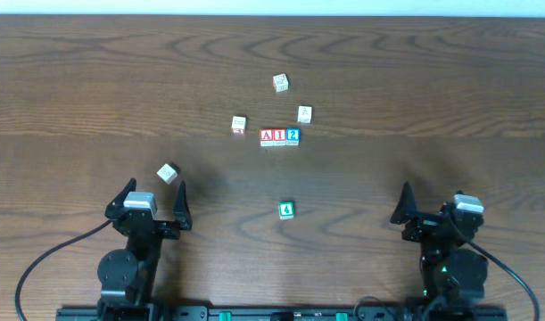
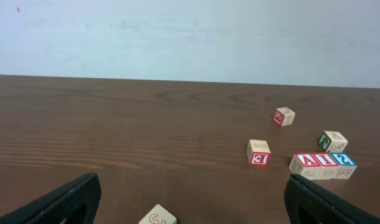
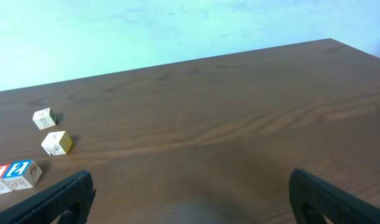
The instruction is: Spell out Ai2
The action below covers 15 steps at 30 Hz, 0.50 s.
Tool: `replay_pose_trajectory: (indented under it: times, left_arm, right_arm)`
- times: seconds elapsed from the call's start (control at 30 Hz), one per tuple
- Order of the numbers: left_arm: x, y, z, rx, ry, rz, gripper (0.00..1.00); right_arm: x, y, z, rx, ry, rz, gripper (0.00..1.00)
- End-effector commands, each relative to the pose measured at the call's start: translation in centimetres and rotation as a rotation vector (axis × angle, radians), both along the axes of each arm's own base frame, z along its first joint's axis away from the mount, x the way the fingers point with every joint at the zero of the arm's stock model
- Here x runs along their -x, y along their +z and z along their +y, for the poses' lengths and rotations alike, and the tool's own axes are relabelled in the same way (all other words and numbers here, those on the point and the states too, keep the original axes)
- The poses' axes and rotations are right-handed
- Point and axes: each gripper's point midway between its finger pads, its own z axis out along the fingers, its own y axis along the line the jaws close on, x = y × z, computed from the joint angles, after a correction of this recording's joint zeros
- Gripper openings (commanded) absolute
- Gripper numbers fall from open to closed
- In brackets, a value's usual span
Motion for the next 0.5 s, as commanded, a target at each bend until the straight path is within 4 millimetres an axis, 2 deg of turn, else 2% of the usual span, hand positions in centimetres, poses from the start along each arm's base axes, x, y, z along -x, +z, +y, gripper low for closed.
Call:
replay_pose_trajectory:
  times: [0.0, 0.23, 0.47]
  left_arm:
    - [0.0, -1.8, 0.2, 0.007, 0.012, 0.048, 0.95]
    - [0.0, -1.8, 0.4, 0.008, 0.019, 0.048, 0.95]
    - [-0.1, -1.8, 1.7, 0.009, 0.071, 0.048, 0.95]
  right_arm:
    - [0.1, -0.7, -0.4, -0.014, -0.019, 0.009, 0.99]
    - [0.1, -0.7, -0.4, -0.014, -0.019, 0.009, 0.99]
    - [0.1, -0.7, -0.4, -0.014, -0.019, 0.01, 0.99]
